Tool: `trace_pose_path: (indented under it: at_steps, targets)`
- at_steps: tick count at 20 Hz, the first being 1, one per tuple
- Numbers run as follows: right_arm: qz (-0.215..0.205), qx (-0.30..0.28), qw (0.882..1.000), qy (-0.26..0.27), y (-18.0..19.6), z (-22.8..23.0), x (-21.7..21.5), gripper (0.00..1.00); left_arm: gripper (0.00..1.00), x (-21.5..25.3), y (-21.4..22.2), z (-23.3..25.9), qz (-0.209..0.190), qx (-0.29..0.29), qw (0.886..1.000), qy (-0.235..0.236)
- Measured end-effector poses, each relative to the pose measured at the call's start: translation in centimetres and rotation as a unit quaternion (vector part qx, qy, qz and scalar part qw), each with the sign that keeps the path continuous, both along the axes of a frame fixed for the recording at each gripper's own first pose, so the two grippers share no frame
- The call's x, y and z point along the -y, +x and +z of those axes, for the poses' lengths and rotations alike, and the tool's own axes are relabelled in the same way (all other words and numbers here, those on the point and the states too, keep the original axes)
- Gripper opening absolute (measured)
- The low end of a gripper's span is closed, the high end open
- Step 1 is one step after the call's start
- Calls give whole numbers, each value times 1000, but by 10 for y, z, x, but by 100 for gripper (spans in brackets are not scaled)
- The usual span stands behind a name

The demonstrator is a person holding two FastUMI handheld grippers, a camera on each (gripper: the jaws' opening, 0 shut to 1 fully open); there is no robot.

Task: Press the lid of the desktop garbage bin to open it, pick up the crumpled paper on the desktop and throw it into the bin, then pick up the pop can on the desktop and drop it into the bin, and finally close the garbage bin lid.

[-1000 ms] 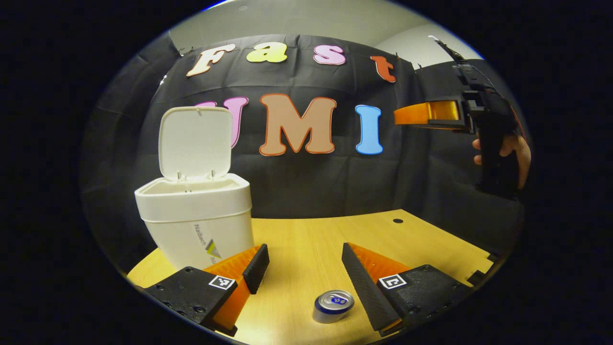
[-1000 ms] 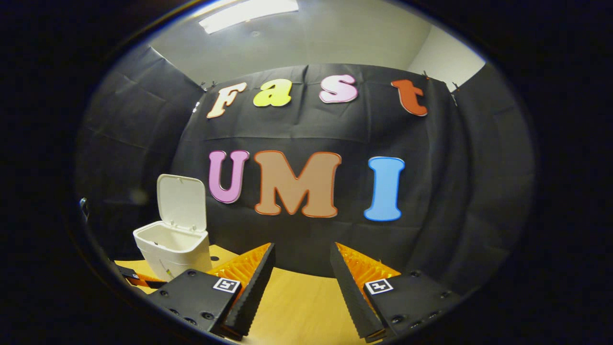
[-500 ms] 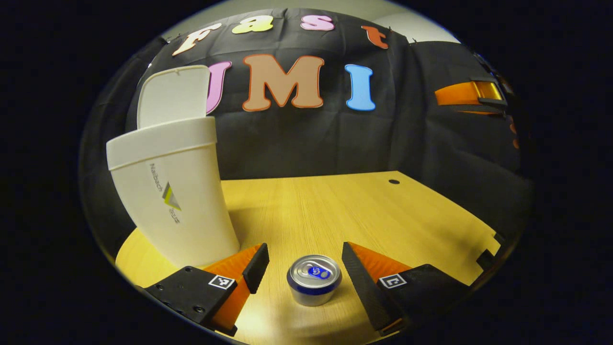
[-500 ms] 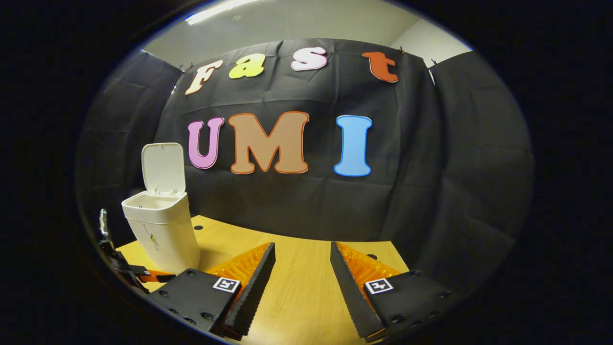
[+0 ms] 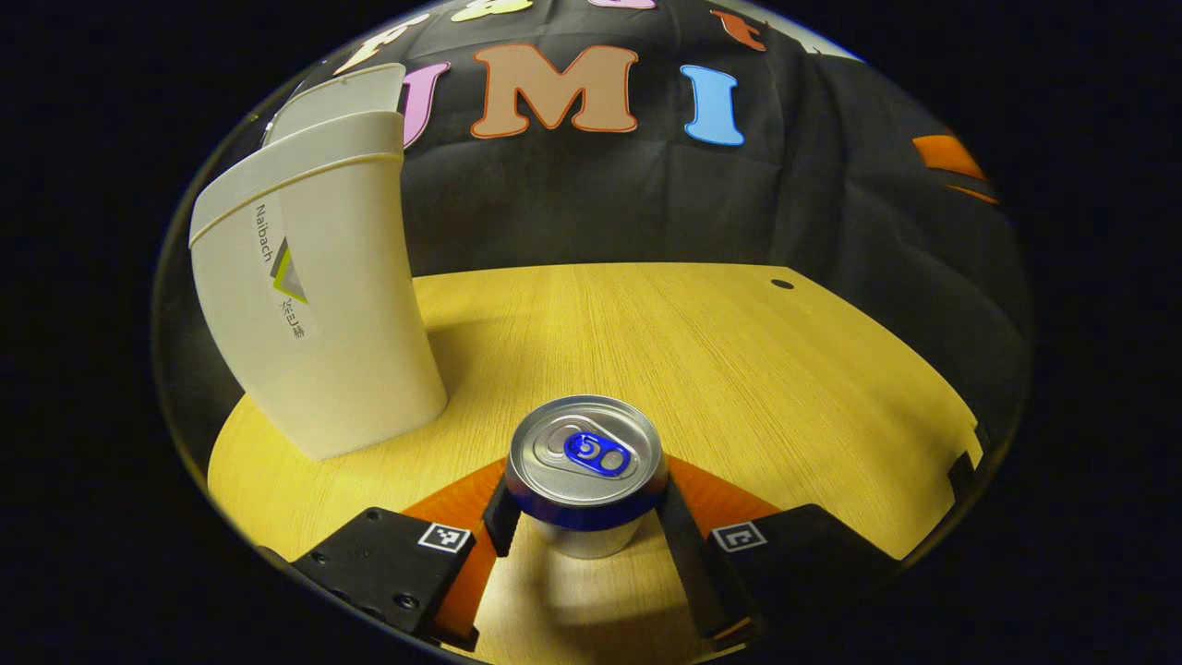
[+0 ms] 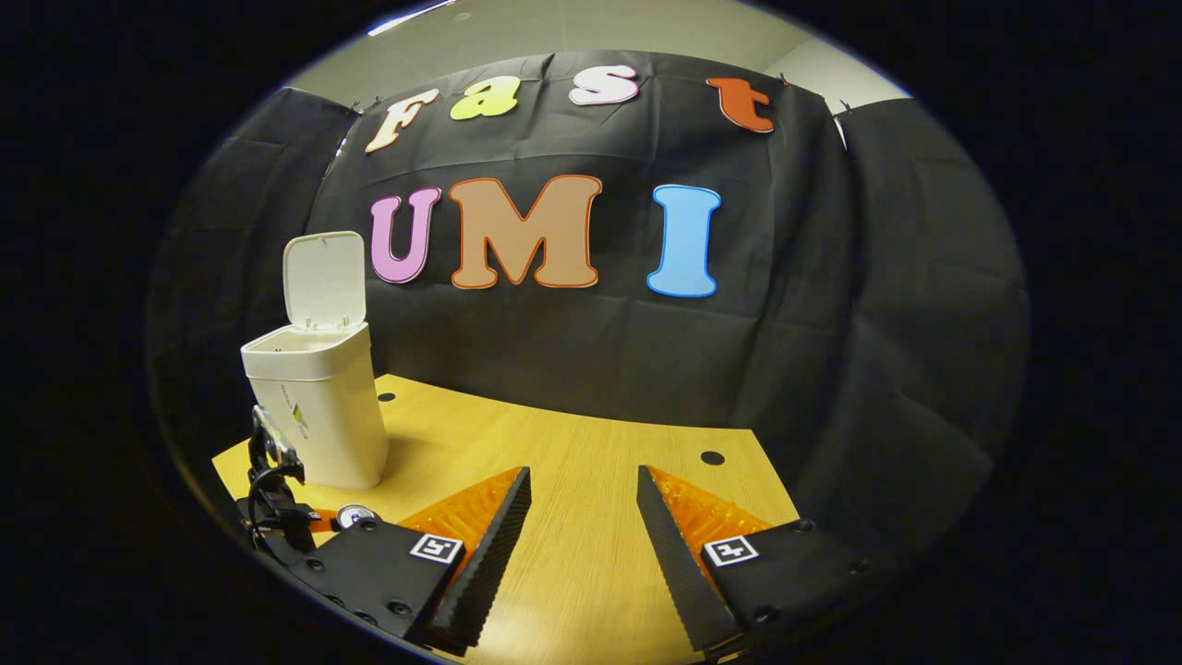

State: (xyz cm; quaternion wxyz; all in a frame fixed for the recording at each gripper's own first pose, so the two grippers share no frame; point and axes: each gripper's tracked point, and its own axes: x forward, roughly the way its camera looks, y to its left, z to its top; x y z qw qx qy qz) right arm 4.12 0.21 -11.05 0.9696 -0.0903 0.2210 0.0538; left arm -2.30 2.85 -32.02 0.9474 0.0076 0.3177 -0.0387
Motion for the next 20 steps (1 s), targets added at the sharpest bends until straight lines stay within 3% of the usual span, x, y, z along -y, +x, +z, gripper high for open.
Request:
trace_pose_path:
  at_steps: [3,8,14,20]
  targets:
    - [1,-2,1000,1,-6,-3,2,80,77,-7,10,24,6,21,1000,0]
    - [6,-8,1000,15,-14,-12,0,80,76,-7,35,120,9,105,994,-11]
    - [15,2,999,32,-14,-9,-11,80,75,-20,72,240,13,219,976,-7]
    - [16,10,999,40,-12,-6,-17,80,74,-81,108,316,51,296,952,48]
